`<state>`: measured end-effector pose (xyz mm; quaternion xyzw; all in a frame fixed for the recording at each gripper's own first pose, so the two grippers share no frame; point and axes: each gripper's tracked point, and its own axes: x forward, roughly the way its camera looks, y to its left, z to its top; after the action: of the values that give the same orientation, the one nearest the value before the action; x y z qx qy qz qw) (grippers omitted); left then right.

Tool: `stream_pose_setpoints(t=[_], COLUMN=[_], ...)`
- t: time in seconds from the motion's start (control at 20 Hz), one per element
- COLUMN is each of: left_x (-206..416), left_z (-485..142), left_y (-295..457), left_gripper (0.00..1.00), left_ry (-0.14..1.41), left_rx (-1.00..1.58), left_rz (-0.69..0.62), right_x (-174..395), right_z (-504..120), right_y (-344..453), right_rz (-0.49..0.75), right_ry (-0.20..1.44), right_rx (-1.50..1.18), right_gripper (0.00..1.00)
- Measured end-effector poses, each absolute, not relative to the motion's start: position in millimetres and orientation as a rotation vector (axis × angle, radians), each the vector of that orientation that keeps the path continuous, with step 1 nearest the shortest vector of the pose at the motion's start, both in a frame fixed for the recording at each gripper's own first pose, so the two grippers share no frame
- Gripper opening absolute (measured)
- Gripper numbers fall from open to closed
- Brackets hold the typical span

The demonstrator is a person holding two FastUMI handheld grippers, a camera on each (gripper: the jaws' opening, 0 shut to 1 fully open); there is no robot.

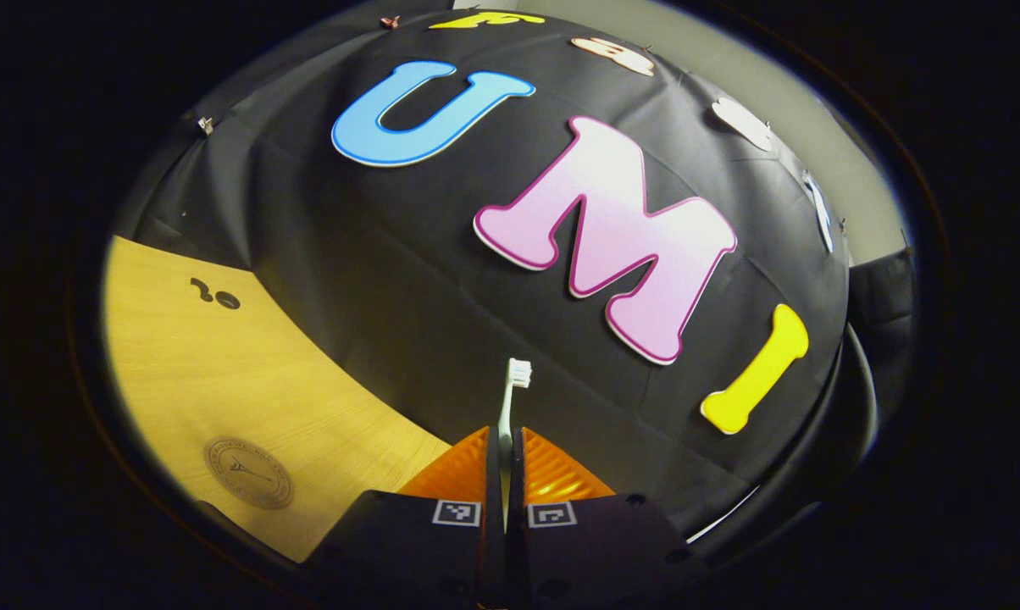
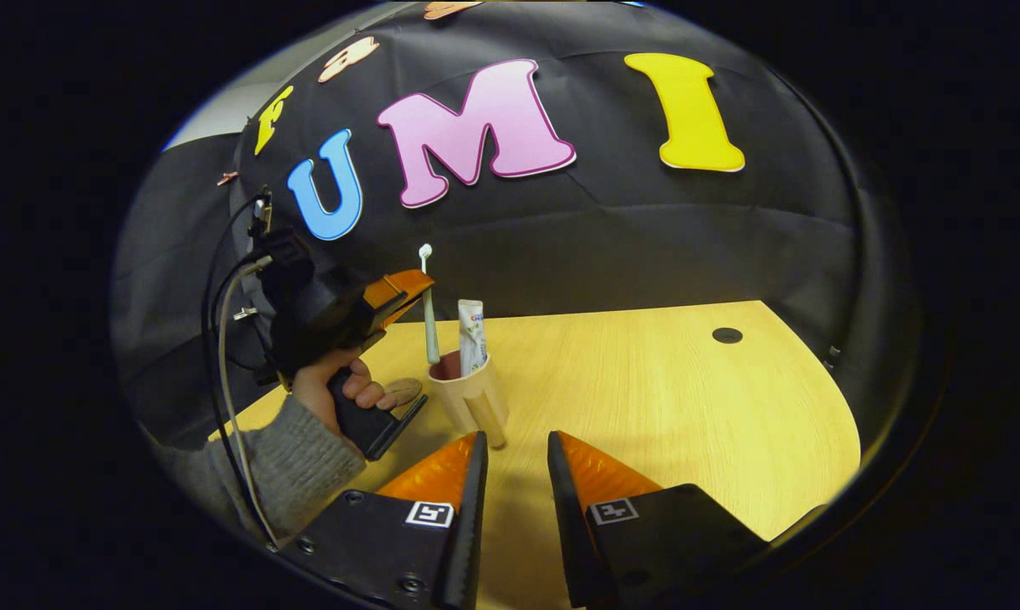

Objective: Put the toothbrush and toothpaste on the desktop into the cup, then pick up the cup and place it on the coaster on the desktop.

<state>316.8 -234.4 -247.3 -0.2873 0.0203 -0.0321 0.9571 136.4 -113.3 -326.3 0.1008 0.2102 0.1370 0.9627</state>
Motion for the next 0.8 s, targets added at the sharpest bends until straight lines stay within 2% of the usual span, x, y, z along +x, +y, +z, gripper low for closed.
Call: stream_pose_setpoints(t=[0.35, 0.6, 0.65, 0.7, 0.75, 0.8], left_x=[310, 292, 289, 287, 282, 279], left_z=[-282, -290, -290, -293, -299, -304], left_y=[-251, -248, -247, -247, -251, -252], left_gripper=[0.06, 0.11, 0.12, 0.13, 0.20, 0.25], left_ry=[0.066, 0.047, 0.045, 0.050, 0.084, 0.105], left_rx=[-0.470, -0.461, -0.450, -0.436, -0.423, -0.418], left_rz=[-0.088, -0.092, -0.097, -0.107, -0.140, -0.150], right_x=[142, 154, 156, 157, 160, 164], right_z=[-339, -342, -344, -345, -346, -345], right_y=[-119, -105, -103, -102, -102, -103], right_rz=[0.268, 0.303, 0.313, 0.320, 0.322, 0.321], right_ry=[0.451, 0.486, 0.500, 0.512, 0.520, 0.526], right_rx=[0.204, 0.261, 0.262, 0.261, 0.256, 0.250], right_gripper=[0.43, 0.43, 0.33, 0.33, 0.51, 0.52])
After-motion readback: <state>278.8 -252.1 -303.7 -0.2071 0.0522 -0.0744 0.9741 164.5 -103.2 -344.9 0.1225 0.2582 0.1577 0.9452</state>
